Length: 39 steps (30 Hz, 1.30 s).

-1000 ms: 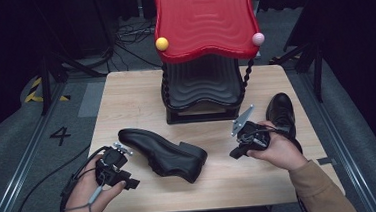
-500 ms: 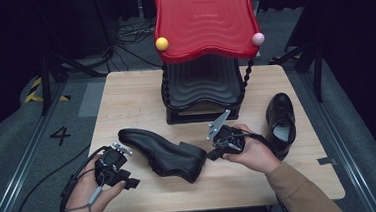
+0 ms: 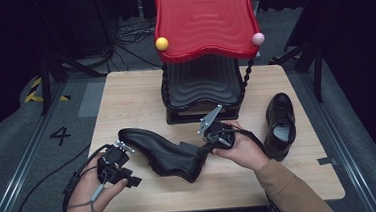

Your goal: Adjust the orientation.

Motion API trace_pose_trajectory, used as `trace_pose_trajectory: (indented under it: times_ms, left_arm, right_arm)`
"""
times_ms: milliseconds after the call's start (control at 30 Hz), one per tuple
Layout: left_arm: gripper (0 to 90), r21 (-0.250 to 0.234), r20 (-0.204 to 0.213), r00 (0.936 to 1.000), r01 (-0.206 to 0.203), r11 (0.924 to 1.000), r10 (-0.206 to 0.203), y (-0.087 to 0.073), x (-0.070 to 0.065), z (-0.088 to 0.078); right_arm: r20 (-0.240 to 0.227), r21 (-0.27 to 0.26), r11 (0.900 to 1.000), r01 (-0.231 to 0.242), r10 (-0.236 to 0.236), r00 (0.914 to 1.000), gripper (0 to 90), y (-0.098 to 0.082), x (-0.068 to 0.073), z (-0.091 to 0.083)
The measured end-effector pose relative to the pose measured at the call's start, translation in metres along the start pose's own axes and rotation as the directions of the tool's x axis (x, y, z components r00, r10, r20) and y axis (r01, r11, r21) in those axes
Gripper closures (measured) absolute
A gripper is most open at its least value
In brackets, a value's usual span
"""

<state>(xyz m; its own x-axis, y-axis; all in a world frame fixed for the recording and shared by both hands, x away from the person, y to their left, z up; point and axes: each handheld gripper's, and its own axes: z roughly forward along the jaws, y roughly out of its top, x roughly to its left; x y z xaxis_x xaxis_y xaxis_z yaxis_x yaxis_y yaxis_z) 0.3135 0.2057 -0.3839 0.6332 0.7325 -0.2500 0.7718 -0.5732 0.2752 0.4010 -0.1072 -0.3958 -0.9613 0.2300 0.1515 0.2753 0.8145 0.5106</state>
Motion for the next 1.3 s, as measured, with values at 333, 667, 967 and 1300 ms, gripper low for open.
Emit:
trace_pose_trajectory:
  times_ms: [333,667,967,1300]
  left_arm:
    - [53.1,-0.003,0.004,1.0000,0.003,1.0000,-0.003,-0.001,-0.002,-0.003]
    - [53.1,-0.024,0.003,1.0000,0.008,0.9997,-0.008,-0.003,0.000,-0.007]
    - [52.9,-0.028,0.002,1.0000,0.005,0.9996,-0.005,-0.003,0.001,-0.007]
    - [53.4,-0.034,0.004,0.9999,0.014,0.9993,-0.014,-0.003,0.004,-0.007]
  right_arm:
    - [-0.021,-0.009,1.000,-0.023,0.022,0.9995,90.0,-0.001,-0.011,-0.002]
    - [0.158,0.030,0.999,-0.039,0.034,0.9868,90.0,0.005,-0.024,-0.005]
    - [0.180,0.006,0.997,-0.081,0.079,0.9806,90.0,-0.004,-0.046,-0.001]
    - [0.250,-0.032,0.993,-0.111,0.115,0.9614,90.0,-0.025,-0.053,-0.033]
